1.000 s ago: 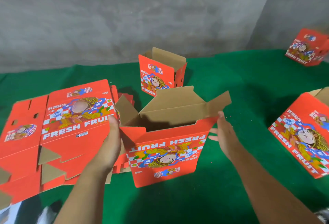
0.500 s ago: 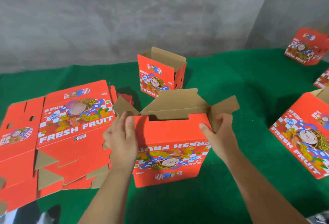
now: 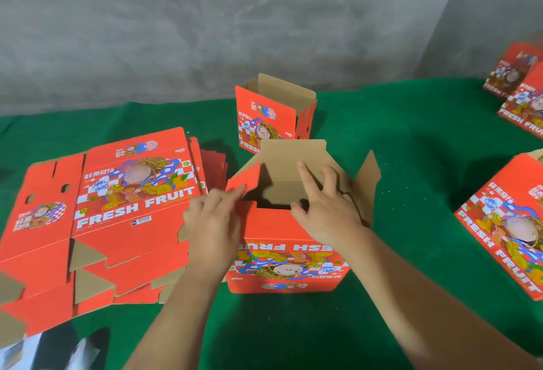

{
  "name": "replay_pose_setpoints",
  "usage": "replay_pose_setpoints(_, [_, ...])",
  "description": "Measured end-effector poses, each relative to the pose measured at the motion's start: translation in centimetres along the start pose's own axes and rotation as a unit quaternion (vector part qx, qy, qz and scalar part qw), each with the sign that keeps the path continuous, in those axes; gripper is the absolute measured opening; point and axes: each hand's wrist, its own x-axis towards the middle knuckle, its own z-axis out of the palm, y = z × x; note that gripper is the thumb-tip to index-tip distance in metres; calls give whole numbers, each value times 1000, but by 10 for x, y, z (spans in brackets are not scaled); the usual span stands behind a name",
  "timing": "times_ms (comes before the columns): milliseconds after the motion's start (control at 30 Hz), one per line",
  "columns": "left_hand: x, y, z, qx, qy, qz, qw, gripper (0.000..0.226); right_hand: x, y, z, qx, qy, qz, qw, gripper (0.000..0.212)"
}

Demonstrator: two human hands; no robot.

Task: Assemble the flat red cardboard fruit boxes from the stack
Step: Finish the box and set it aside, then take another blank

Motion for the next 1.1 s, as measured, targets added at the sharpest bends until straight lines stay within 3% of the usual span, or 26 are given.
replay_pose_setpoints(133, [8, -3, -10, -60, -115, 37, 991, 37, 0, 8, 5, -59, 15, -9, 998, 84])
replay_pose_setpoints(200, [23, 2, -14, 27, -203, 16, 979, 61, -4, 6, -1, -35, 21, -31, 999, 74])
replay_pose_setpoints(267, [36, 12, -7, 160, -268, 17, 950, 76, -14, 3, -8, -41, 104, -38, 993, 70])
replay_pose_setpoints(367, [47, 28, 9, 209, -305, -24, 929, 71, -30, 7, -9, 19, 256, 47, 965, 96])
replay_pose_setpoints(467, [59, 30, 17, 207, -305, -54, 928, 66, -34, 16, -11, 58, 248, 87, 963, 110])
replay_pose_setpoints(700, [67, 20, 23, 191, -303, -70, 931, 68, -41, 23, -4, 144, 249, 103, 952, 113])
replay_pose_setpoints(767, [67, 18, 24, 194, -293, -65, 934, 68, -41, 27, -1, 224, 222, 5, 949, 99])
replay_pose_setpoints(833, [67, 17, 27, 188, -285, -72, 937, 69, -43, 30, 4, 185, 201, -59, 960, 75])
replay_pose_setpoints(900, [65, 16, 29, 161, -276, -98, 942, 68, -45, 34, 10, 113, 215, -74, 967, 42])
replay_pose_setpoints(967, [60, 15, 30, 152, -245, -99, 952, 69, -47, 38, 11, 128, 205, -70, 968, 14])
replay_pose_setpoints(1033, [53, 14, 29, 130, -191, -81, 970, 71, -43, 44, 2, 175, 171, -60, 968, 12])
replay_pose_setpoints(1100, [54, 13, 25, 27, -166, -102, 981, 65, -32, 51, -8, 197, 142, -28, 970, 21])
